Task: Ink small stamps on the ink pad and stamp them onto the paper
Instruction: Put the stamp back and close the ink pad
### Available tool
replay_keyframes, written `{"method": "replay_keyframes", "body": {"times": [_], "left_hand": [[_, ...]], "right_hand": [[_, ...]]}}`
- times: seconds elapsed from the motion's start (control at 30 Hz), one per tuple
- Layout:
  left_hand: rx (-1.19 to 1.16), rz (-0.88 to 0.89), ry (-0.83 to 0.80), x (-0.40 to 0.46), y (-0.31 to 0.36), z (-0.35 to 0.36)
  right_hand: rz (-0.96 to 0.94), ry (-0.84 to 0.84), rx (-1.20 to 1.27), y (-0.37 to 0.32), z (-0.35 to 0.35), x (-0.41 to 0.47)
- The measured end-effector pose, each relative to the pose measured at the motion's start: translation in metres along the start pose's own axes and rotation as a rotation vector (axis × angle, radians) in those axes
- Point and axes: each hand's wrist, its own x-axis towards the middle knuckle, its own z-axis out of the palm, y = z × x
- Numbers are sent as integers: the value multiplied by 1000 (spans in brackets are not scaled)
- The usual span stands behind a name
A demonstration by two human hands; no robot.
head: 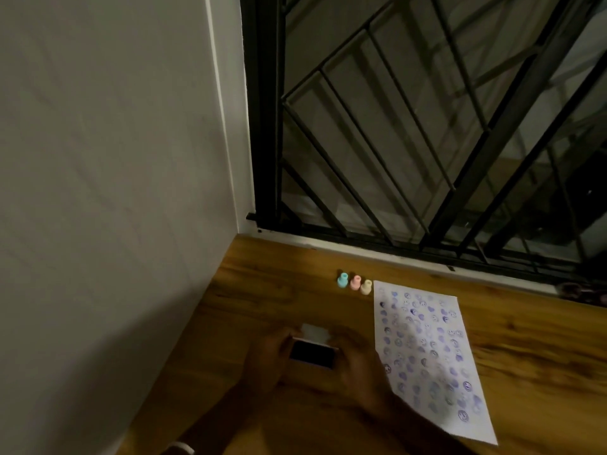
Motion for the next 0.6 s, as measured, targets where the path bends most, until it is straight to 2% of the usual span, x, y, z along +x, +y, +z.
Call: {"method": "replay_keyframes", "body": {"times": [0.1, 0.27, 0.5, 0.6], "left_hand": [[-3, 21, -31, -17, -9, 4], [-13, 17, -24, -32, -13, 4], [43, 101, -77, -38, -16, -3], [66, 91, -92, -36, -12, -3]], "right_hand": [[-67, -47, -118, 1, 5, -16], [-175, 8, -192, -8, 4, -20], [-130, -166, -154, -8, 8, -25], [-98, -115, -99, -10, 6, -27]]}}
